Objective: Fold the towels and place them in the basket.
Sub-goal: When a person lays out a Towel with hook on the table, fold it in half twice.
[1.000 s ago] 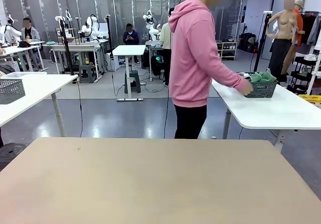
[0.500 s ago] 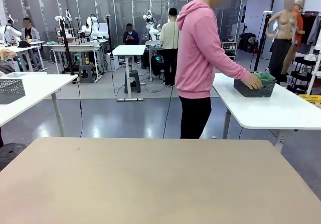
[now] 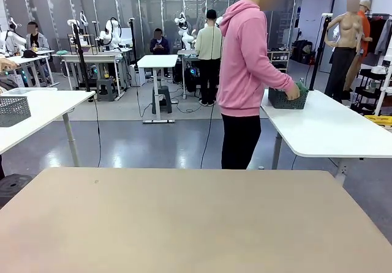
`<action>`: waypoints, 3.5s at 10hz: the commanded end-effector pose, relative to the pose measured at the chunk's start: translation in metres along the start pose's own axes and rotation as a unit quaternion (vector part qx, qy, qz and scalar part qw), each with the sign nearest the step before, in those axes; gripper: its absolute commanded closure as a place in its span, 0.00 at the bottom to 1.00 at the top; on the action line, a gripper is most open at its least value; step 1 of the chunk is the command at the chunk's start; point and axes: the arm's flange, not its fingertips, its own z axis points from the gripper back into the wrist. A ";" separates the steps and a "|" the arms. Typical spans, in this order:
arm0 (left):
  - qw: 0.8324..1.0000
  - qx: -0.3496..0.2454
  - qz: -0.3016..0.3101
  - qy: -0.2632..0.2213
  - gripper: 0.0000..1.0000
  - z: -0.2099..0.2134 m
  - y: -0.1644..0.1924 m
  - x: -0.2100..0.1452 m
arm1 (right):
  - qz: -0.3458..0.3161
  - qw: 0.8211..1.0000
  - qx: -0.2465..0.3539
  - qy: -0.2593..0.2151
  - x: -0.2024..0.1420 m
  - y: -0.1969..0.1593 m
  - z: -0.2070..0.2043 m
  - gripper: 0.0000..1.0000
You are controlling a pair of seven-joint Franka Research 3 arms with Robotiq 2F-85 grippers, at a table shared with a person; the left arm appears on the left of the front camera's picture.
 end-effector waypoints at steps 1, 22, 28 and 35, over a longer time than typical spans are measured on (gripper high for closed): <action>1.000 -0.001 -0.002 0.003 0.00 0.003 -0.002 0.003 | 0.001 1.000 0.002 0.004 0.001 0.001 0.002 0.00; 1.000 -0.001 -0.002 0.003 0.00 0.003 -0.002 0.003 | 0.001 1.000 0.002 0.004 0.001 0.001 0.002 0.00; 1.000 -0.001 -0.002 0.003 0.00 0.003 -0.002 0.003 | 0.001 1.000 0.002 0.004 0.001 0.001 0.002 0.00; 1.000 -0.001 -0.002 0.003 0.00 0.003 -0.002 0.003 | 0.001 1.000 0.002 0.004 0.001 0.001 0.002 0.00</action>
